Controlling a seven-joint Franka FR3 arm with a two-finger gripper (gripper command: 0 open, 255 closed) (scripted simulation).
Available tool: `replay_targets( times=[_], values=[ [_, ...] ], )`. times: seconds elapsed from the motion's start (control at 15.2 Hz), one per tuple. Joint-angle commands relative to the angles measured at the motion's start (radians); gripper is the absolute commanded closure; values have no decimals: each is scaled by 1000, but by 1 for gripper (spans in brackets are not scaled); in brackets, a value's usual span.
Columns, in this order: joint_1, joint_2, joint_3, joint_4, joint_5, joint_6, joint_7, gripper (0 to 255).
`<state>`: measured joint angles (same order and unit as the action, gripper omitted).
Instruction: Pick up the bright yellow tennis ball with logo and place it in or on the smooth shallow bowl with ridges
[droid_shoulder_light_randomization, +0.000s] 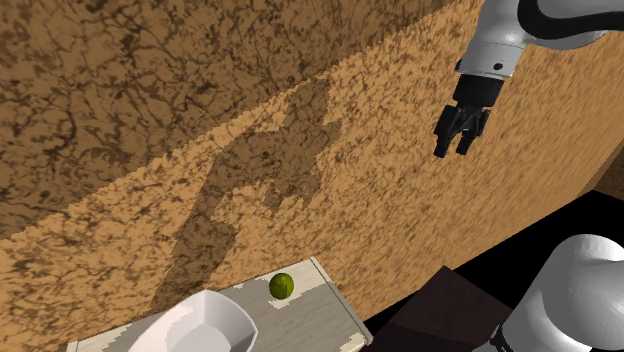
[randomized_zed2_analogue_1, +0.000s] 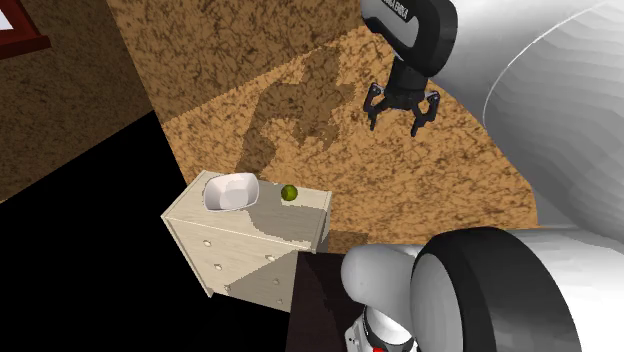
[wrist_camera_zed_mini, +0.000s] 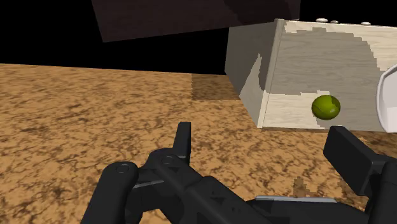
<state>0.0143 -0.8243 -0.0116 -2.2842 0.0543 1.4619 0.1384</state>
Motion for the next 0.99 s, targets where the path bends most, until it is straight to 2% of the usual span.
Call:
replay_targets(
  times=[0.0, 0.46, 0.92],
  values=[
    [0, 0, 0, 0, 0, 0, 0, 0],
    [35, 118, 117, -79, 40, 187, 80, 0],
    [62, 297, 232, -97, 53, 372, 166, 0]
  ],
)
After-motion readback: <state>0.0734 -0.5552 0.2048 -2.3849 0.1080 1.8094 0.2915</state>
